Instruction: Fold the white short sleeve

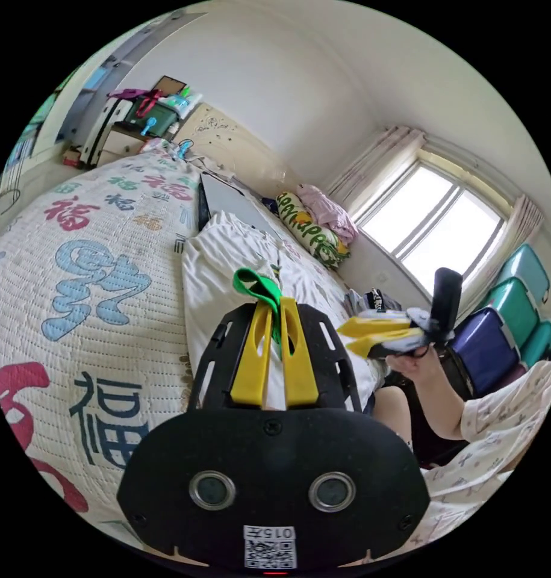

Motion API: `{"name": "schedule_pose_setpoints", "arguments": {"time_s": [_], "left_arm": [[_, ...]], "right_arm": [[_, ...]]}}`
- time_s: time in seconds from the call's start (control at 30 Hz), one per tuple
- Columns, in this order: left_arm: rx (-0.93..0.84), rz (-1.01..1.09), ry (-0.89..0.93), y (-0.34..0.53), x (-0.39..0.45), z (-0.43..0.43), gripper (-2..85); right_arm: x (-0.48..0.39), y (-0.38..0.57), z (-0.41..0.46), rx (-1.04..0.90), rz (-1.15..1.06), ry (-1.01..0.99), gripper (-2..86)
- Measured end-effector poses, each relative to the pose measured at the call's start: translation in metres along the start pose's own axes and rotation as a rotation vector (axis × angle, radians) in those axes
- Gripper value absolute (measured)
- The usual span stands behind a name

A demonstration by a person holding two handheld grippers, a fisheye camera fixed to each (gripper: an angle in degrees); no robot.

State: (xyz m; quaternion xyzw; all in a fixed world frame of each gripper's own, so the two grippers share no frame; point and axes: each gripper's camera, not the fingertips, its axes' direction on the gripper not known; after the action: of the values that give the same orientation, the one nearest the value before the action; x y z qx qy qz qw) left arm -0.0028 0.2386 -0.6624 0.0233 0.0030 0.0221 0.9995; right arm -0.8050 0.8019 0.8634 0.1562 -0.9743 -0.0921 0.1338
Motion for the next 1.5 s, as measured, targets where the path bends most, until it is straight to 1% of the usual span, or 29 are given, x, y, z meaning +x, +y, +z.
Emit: {"name": "schedule_pose_setpoints", "arguments": {"time_s": [0.07,0.1,0.17,0.2,0.27,0.33,0.4,0.47,0.53,0.7,0.8,0.87,1.0,1.07,1.1,1.17,1.23,1.3,1.33,1.43,1.5], "left_arm": [[-0.016,-0.027,0.074,-0.01,-0.007,-0.007,-0.1],[-0.024,-0.029,0.087,-0.012,-0.007,-0.007,-0.2],[-0.04,-0.026,0.087,-0.018,-0.001,-0.007,-0.2],[-0.045,-0.023,0.079,-0.019,0.001,-0.007,-0.2],[-0.083,-0.001,0.051,-0.025,0.013,-0.001,-0.2],[-0.12,0.021,0.044,-0.029,0.023,0.005,-0.2],[-0.158,0.051,0.036,-0.034,0.033,0.013,-0.1],[-0.212,0.103,-0.008,-0.039,0.05,0.024,-0.1],[-0.237,0.143,-0.034,-0.041,0.062,0.031,-0.2],[-0.288,0.152,0.017,-0.044,0.077,0.043,-0.1],[-0.299,0.147,0.012,-0.047,0.081,0.045,-0.1],[-0.303,0.147,0.003,-0.048,0.084,0.043,-0.1],[-0.347,0.149,-0.019,-0.049,0.087,0.045,-0.1],[-0.461,0.186,-0.034,-0.045,0.097,0.06,-0.2],[-0.477,0.196,-0.029,-0.043,0.1,0.063,-0.2],[-0.475,0.208,0.003,-0.038,0.11,0.068,-0.3],[-0.469,0.197,0.042,-0.036,0.111,0.069,-0.3],[-0.461,0.163,0.102,-0.035,0.105,0.069,-0.3],[-0.457,0.139,0.141,-0.034,0.1,0.068,-0.3],[-0.451,0.11,0.191,-0.03,0.092,0.067,-0.3],[-0.439,0.095,0.22,-0.026,0.088,0.065,-0.3]], "right_arm": [[-0.006,0.061,0.078,-0.139,-0.028,0.1,10.0],[-0.008,0.075,0.096,-0.166,-0.037,0.123,10.6],[-0.018,0.125,0.166,-0.26,-0.089,0.223,11.2],[-0.019,0.136,0.183,-0.278,-0.099,0.251,11.3],[-0.02,0.172,0.243,-0.323,-0.121,0.405,11.4],[-0.025,0.194,0.274,-0.307,-0.137,0.517,11.1],[-0.031,0.211,0.297,-0.294,-0.143,0.535,10.3],[-0.036,0.227,0.335,-0.339,-0.168,0.559,9.8],[-0.044,0.235,0.354,-0.35,-0.188,0.58,9.5],[-0.06,0.231,0.389,-0.359,-0.199,0.617,9.0],[-0.063,0.204,0.389,-0.325,-0.134,0.61,6.3],[-0.062,0.173,0.367,-0.251,-0.038,0.575,1.4],[-0.045,0.117,0.311,-0.118,0.156,0.469,-0.4],[-0.027,0.083,0.263,0.021,0.316,0.325,-0.4],[-0.022,0.076,0.253,0.056,0.351,0.28,-0.4],[-0.013,0.045,0.227,0.14,0.436,0.117,0.4],[-0.024,0.015,0.224,0.153,0.444,0.061,1.5],[-0.052,-0.018,0.226,0.15,0.416,0.065,3.3],[-0.075,-0.043,0.231,0.138,0.384,0.078,5.6],[-0.128,-0.114,0.255,0.067,0.325,0.101,11.7],[-0.156,-0.162,0.272,0.011,0.292,0.097,13.1]]}}
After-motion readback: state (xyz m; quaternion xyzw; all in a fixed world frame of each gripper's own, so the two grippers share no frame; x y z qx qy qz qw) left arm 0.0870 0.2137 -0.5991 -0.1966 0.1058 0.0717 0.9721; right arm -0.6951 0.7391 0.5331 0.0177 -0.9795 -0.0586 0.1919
